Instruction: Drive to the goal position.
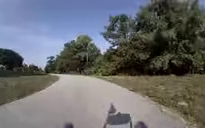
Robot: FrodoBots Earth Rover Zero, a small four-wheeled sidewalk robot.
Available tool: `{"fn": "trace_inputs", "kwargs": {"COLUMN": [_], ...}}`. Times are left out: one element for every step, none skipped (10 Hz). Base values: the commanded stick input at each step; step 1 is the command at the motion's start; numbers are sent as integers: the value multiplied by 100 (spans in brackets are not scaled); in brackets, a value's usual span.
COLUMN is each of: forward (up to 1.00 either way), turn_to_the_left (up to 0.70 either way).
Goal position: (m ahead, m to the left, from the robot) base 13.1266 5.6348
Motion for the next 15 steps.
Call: {"fn": "trace_inputs", "kwargs": {"forward": [100,100,100,100,100,100,100,100,100,100,100,100,100,100,100], "turn_to_the_left": [5,30,40,18,8,5,4,4,4,4,4,4,4,4,4]}}
